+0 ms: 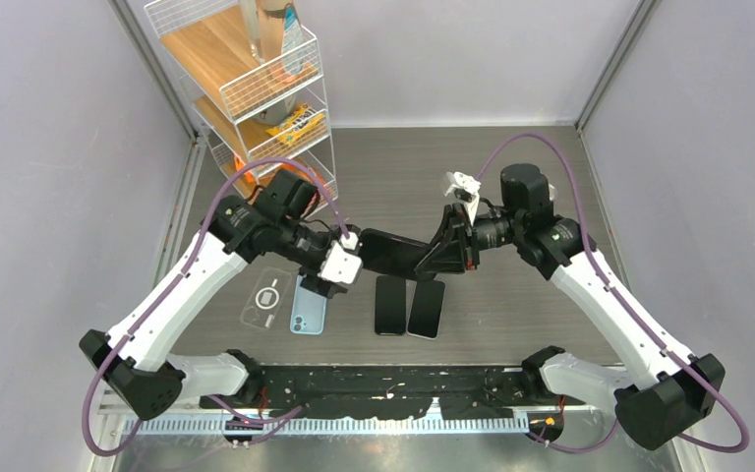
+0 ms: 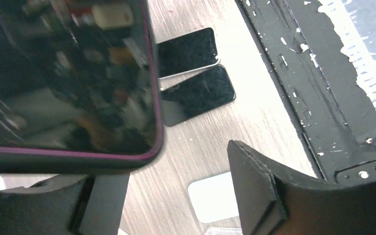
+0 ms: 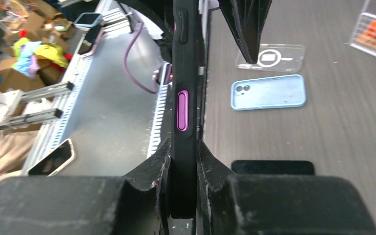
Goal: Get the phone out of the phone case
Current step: Remove the phone case from the phone.
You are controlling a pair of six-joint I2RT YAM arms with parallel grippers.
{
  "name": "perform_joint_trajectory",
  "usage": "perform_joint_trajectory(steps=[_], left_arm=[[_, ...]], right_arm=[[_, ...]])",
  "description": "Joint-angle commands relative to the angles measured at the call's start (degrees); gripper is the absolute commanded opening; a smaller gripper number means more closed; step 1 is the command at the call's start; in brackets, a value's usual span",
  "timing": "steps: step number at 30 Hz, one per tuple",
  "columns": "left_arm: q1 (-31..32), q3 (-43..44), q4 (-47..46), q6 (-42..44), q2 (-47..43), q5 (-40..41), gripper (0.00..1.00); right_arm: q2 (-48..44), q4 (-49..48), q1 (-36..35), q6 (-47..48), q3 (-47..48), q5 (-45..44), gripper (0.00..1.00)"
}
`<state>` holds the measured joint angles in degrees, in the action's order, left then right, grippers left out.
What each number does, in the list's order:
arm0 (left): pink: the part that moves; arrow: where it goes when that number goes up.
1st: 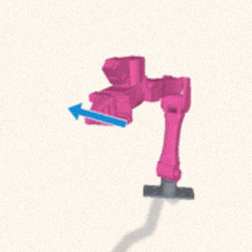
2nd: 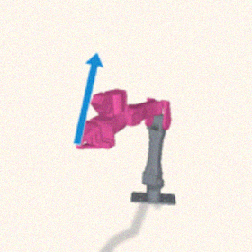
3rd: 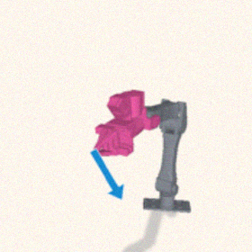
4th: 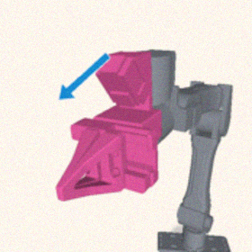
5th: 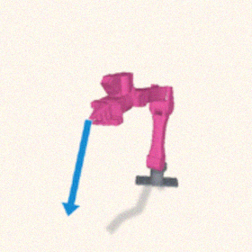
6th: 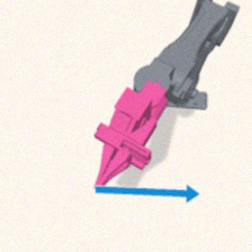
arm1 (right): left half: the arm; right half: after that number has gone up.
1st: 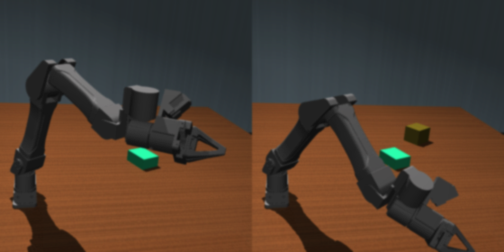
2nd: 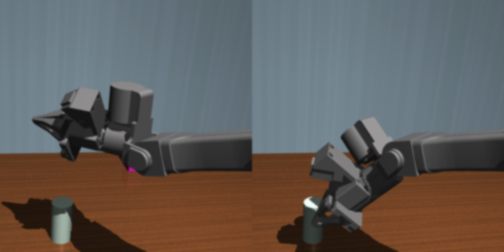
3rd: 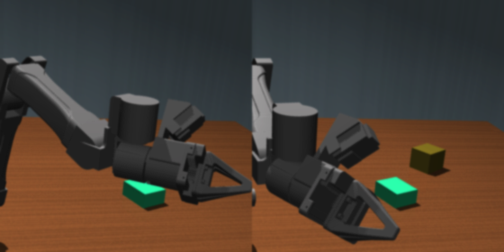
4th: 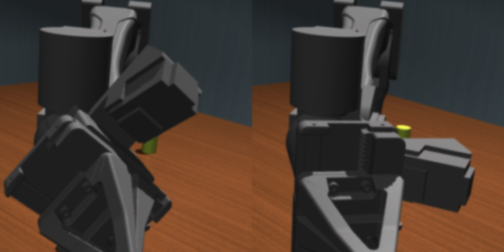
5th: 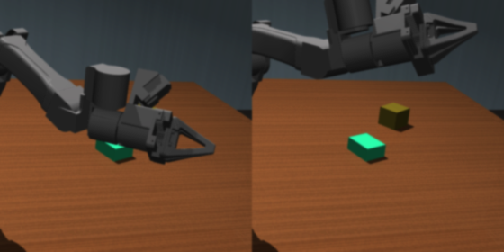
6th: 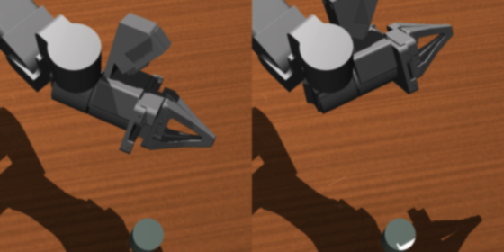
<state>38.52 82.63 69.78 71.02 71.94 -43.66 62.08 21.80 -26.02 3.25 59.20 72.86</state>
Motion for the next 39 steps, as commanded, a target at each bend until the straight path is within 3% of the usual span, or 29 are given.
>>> perform_joint_trajectory(steps=[1, 5, 10, 13, 19, 25, 28, 39], left_arm=[[-3.9, -2.8, -3.5, -5.3, -4.5, -2.5, 0.85], [-6.1, -3.2, -6.0, -12.6, -7.9, -2.0, 0.99], [-6.3, 0.4, -13.1, -30.0, -8.7, -0.1, 1.00], [-5.9, 8.2, -10.4, -36.6, -5.0, -0.5, 1.00], [-3.1, 21.9, -0.9, -41.4, 6.5, 0.6, 0.90], [2.0, 24.6, 2.9, -41.8, 12.5, 0.6, 0.83], [3.4, 24.2, 2.5, -43.0, 14.2, -0.4, 0.76], [5.6, 22.3, 3.3, -42.7, 18.2, -1.9, 0.31]], right_arm=[[-2.1, 9.5, -0.1, 13.0, 7.5, -6.5, 0.05], [-2.1, 13.3, -0.2, 17.5, 9.2, -10.9, 0.05], [-1.8, 14.8, -1.3, 19.7, 9.7, -14.0, 0.05], [-1.4, 15.7, -2.3, 21.0, 10.3, -16.0, 0.05], [-0.5, 16.6, -4.0, 22.5, 11.7, -18.7, 0.05], [-0.6, 16.9, -4.9, 23.0, 12.3, -20.6, 0.05], [-1.0, 16.8, -5.1, 23.1, 12.3, -21.0, 0.05], [-1.8, 16.3, -5.1, 21.9, 12.2, -21.7, 0.06]])
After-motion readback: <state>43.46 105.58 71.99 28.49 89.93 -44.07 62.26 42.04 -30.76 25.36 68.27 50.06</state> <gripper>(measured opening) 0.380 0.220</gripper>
